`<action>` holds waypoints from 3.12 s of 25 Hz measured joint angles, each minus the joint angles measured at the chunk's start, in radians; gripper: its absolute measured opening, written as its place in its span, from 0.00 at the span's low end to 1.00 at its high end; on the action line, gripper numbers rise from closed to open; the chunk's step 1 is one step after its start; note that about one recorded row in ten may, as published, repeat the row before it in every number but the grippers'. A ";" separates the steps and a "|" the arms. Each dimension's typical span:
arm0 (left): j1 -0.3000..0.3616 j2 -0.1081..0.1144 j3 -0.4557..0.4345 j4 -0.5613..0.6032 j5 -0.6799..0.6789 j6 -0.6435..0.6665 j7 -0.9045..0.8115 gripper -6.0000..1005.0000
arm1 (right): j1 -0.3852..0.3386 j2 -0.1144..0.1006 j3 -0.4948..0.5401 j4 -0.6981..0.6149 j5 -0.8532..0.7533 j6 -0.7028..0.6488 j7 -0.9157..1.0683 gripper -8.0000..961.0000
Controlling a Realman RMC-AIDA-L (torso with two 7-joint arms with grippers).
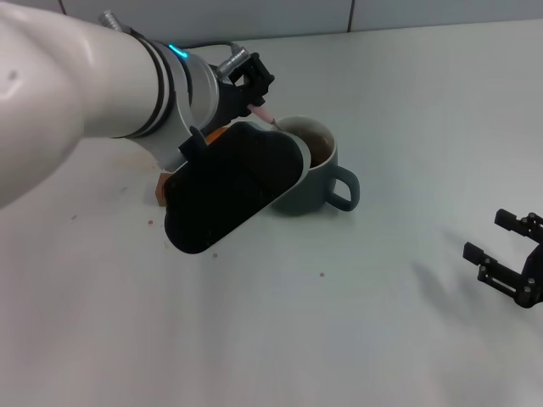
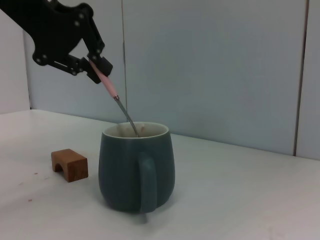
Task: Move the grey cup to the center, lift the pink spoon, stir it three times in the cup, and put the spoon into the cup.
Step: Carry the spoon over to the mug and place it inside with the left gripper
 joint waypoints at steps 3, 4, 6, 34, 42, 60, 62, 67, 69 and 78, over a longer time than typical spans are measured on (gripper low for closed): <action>-0.011 -0.001 -0.001 -0.024 0.000 -0.009 0.000 0.19 | 0.001 0.000 0.000 0.000 0.000 0.000 0.000 0.73; -0.014 -0.001 -0.003 -0.029 0.000 -0.012 0.000 0.19 | 0.001 0.000 0.000 0.000 0.000 0.000 0.000 0.73; -0.018 -0.001 -0.007 -0.040 0.000 -0.014 0.000 0.20 | 0.002 0.000 0.001 0.000 0.000 0.000 0.000 0.73; 0.042 0.019 0.055 0.047 -0.001 0.017 -0.011 0.21 | 0.015 0.000 0.012 0.020 0.000 0.009 0.000 0.73; -0.021 0.004 0.049 -0.043 -0.001 -0.036 -0.015 0.21 | 0.021 0.000 0.012 0.020 0.000 0.009 0.000 0.73; 0.003 0.010 -0.006 -0.064 -0.001 -0.036 -0.016 0.22 | 0.025 -0.001 0.012 0.018 0.000 0.010 0.003 0.73; 0.014 0.011 -0.004 -0.049 -0.001 -0.029 -0.016 0.22 | 0.025 -0.002 0.012 0.018 0.000 0.010 0.005 0.73; 0.040 0.011 0.016 0.003 -0.001 -0.008 -0.016 0.22 | 0.028 -0.002 0.012 0.018 0.000 0.011 0.005 0.73; 0.045 0.011 0.031 0.010 -0.001 -0.005 -0.016 0.22 | 0.028 -0.001 0.012 0.019 0.000 0.011 0.005 0.73; 0.025 0.001 0.058 -0.016 -0.001 -0.021 -0.016 0.23 | 0.028 -0.002 0.012 0.020 0.000 0.010 0.004 0.73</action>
